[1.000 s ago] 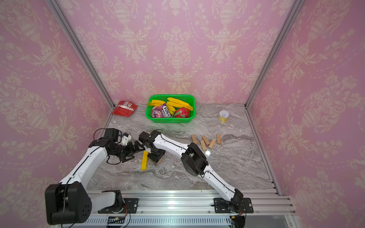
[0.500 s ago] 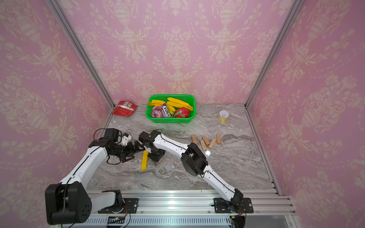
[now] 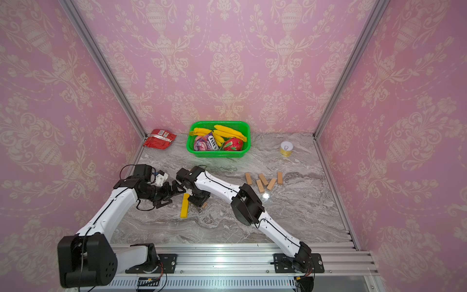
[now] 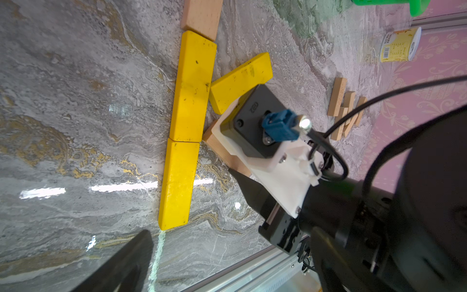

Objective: Assemble the letter k with building blocks
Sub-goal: Assemble the building block at the center of the board.

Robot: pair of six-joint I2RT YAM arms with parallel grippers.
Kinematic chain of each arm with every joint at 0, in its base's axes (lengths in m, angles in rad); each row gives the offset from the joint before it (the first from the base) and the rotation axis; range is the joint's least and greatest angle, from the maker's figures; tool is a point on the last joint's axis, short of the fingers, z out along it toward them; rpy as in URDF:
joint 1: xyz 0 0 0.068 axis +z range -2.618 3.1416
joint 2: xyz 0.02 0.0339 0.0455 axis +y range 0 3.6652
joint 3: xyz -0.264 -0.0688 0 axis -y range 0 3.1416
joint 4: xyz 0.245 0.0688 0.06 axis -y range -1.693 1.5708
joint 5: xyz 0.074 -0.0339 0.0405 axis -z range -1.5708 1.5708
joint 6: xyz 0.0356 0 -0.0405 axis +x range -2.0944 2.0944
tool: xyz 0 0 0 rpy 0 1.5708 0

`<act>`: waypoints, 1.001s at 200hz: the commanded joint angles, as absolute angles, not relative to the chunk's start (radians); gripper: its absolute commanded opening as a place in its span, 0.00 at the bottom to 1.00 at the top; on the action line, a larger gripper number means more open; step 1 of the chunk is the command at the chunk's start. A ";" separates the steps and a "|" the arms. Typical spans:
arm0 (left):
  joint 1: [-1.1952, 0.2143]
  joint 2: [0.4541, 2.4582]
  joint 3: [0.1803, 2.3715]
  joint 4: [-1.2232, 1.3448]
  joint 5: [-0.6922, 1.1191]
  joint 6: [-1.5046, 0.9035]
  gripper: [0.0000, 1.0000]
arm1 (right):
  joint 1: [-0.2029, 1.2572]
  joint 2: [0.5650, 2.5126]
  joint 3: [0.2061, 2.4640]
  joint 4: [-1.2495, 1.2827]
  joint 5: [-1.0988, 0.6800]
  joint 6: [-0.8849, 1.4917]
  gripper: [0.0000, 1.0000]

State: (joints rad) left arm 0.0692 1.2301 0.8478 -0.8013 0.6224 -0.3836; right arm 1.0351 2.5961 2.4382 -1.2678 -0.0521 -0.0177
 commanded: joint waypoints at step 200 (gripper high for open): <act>0.075 1.222 0.830 -0.791 0.637 -0.377 0.99 | 1.039 2.657 2.515 -1.322 -0.049 0.003 0.40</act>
